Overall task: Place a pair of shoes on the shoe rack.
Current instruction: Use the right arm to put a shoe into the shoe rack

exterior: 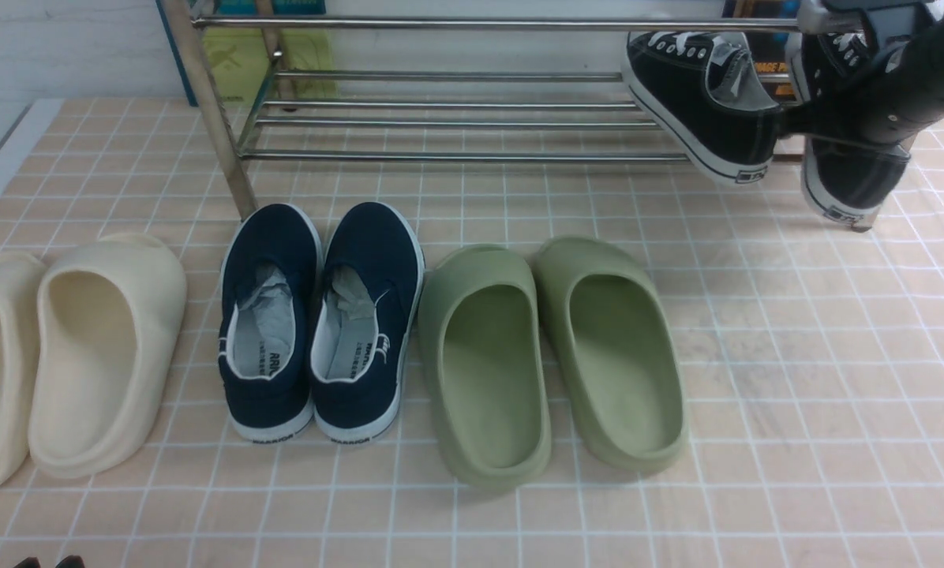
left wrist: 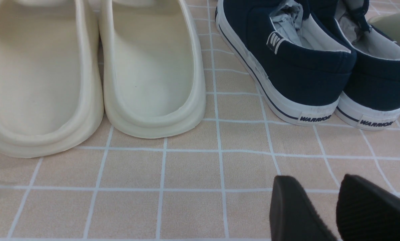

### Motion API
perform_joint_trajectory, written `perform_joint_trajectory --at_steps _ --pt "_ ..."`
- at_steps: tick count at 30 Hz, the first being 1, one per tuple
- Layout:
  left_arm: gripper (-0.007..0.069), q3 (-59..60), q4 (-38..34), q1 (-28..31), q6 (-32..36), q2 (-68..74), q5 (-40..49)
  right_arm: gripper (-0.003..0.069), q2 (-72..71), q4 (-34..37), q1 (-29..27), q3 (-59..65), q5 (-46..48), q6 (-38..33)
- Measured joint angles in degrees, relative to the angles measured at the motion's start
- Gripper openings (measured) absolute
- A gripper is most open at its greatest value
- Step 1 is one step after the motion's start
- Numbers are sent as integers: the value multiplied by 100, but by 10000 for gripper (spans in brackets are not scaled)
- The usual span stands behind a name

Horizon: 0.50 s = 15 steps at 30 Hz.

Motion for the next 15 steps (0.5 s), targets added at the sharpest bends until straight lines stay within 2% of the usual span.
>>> perform_joint_trajectory --at_steps 2,3,9,15 --pt "239 0 0 0 0 0 0 0 209 142 0 -281 22 0" --pt "239 0 0 0 0 0 0 0 430 390 5 -546 175 -94" --pt "239 0 0 0 0 0 0 0 539 776 171 -1020 883 -668" --pt "239 0 0 0 0 0 0 1 539 1038 289 -1098 1078 -704"
